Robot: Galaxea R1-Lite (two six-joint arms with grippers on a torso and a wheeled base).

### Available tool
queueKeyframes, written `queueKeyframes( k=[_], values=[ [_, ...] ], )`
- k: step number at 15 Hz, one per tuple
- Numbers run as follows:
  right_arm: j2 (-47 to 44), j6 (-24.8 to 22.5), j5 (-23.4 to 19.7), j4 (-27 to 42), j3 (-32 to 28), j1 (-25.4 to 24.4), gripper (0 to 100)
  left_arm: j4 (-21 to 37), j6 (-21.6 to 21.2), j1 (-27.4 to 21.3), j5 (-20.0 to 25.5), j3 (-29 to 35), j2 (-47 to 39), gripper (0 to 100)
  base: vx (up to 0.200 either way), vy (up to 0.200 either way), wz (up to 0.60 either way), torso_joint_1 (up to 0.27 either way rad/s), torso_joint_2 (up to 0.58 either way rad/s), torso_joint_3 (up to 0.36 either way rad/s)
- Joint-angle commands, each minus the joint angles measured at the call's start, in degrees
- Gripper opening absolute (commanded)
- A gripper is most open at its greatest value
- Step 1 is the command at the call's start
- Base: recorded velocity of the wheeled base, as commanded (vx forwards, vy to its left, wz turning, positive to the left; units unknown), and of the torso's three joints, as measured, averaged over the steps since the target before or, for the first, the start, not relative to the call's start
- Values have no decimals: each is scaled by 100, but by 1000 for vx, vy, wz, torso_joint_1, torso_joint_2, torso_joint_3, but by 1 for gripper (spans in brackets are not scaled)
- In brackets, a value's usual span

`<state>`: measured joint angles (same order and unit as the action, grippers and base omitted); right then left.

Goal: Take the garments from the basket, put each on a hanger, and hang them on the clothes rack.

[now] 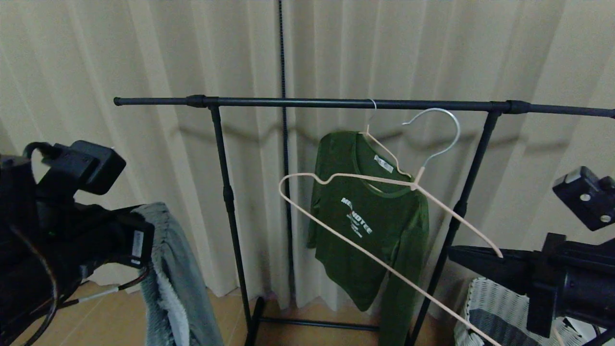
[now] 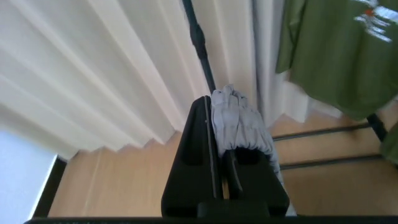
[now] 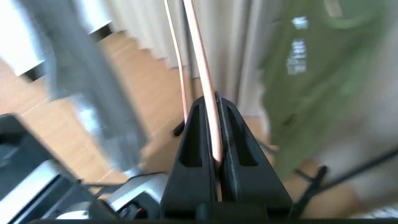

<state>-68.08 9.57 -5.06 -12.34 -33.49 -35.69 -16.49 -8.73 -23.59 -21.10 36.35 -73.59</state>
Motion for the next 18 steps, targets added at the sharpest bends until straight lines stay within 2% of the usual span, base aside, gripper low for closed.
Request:
queueKeyframes(
  k=[1, 3, 5, 7, 14, 18],
  values=[
    [-530, 274, -4, -14, -272, -553, 0, 920, 600, 74, -61, 1155, -893, 0, 0, 0, 0, 0, 0, 0],
    [-636, 537, 14, -14, -351, -878, 0, 1939, 1365, 21, -175, 2095, -1104, 0, 0, 0, 0, 0, 0, 0],
    [-662, 572, 93, -14, -343, -1098, 0, 2133, 1655, -14, -658, 2482, -1342, 0, 0, 0, 0, 0, 0, 0],
    [-689, 704, 269, -137, -343, -1458, 0, 2106, 1664, -23, -1318, 2587, -1553, 0, 0, 0, 0, 0, 0, 0],
    [-785, 898, 471, -260, -351, -2056, 0, 1860, 1585, -102, -1326, 2587, -1535, 0, 0, 0, 0, 0, 0, 0],
    [-1146, 906, 647, -287, -562, -2100, 0, 1860, 1585, -146, -1335, 2587, -1465, 0, 0, 0, 0, 0, 0, 0]
  ],
)
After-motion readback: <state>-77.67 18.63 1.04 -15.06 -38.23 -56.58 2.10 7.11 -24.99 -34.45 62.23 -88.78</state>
